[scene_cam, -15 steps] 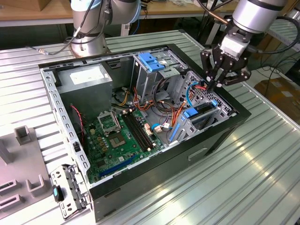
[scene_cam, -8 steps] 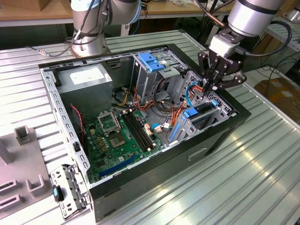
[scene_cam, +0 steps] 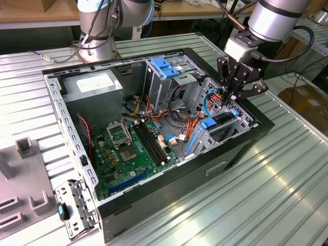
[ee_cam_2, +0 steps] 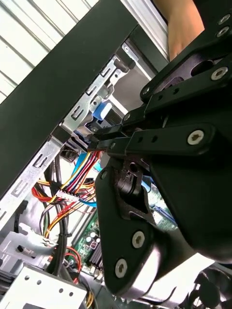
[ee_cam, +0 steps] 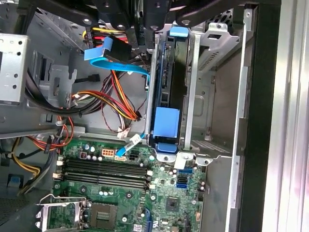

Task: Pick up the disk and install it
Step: 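Insert the first disk wire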

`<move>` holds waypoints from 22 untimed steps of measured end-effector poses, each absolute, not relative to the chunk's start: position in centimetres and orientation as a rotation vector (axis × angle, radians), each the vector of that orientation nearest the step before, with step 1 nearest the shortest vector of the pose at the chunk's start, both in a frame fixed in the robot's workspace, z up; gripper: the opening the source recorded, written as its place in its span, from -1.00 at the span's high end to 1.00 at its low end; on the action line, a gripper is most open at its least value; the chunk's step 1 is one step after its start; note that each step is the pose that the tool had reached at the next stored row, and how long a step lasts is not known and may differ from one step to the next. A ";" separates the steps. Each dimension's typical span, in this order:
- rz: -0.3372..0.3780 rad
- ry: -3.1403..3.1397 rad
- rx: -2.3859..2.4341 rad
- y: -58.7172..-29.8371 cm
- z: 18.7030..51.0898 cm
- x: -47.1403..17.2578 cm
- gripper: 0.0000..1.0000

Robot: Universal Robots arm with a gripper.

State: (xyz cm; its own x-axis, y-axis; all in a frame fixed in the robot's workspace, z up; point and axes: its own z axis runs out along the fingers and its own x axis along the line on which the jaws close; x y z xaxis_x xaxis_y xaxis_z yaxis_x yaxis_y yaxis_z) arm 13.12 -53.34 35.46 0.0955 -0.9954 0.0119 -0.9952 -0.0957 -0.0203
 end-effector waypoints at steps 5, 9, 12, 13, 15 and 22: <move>-0.035 2.117 -2.311 -53.4 35.6 13.1 0.66; -0.035 2.118 -2.310 -53.6 35.6 13.1 0.66; -0.034 2.119 -2.309 -53.7 35.6 12.7 0.66; -0.035 2.120 -2.308 -53.7 35.6 12.7 0.66; -0.035 2.126 -2.303 -53.9 35.6 12.7 0.66; -0.035 2.135 -2.295 -55.1 35.4 12.7 0.66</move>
